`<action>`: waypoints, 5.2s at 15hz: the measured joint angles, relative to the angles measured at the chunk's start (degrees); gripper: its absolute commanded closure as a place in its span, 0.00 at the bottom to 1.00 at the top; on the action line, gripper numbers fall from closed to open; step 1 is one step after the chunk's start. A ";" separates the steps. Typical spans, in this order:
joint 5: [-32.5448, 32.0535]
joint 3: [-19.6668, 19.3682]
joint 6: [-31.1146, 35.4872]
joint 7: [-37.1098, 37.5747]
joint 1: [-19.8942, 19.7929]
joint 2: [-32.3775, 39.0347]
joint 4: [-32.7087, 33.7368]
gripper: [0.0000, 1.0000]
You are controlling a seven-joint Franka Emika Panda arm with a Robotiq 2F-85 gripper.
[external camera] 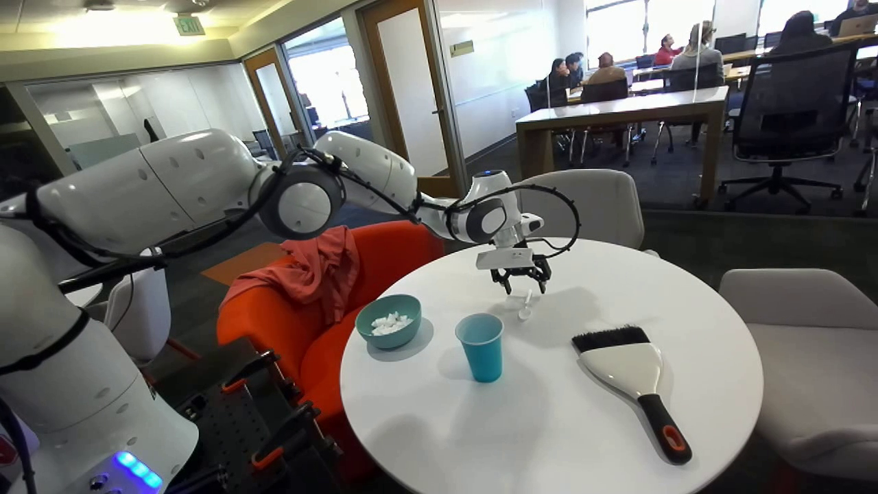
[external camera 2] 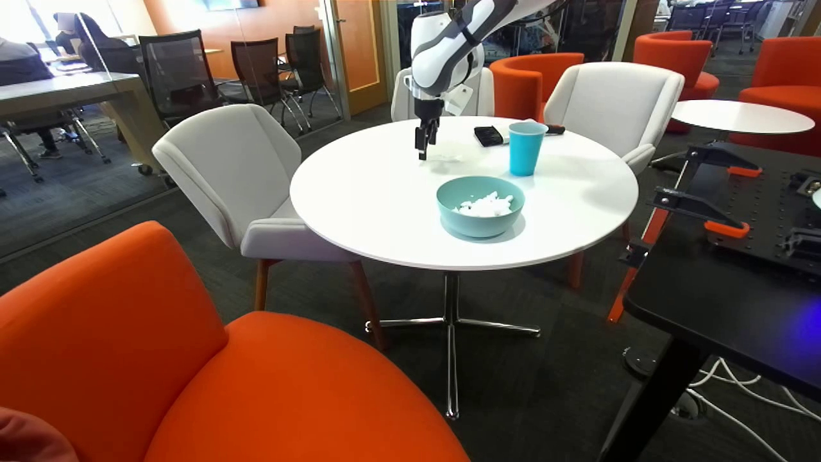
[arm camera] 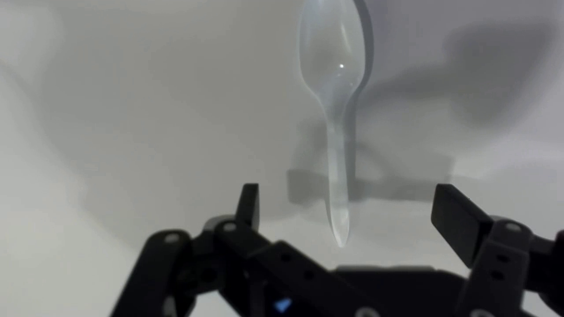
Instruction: Use the spoon to stir the contents of the bowl
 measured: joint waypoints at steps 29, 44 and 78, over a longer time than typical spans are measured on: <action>1.34 11.93 15.31 -11.26 -6.49 -3.39 -6.28 0.97; 1.73 26.51 25.62 -25.76 -21.48 -15.28 -32.48 0.97; -1.83 66.54 32.73 -46.03 -68.61 -22.66 -78.75 0.97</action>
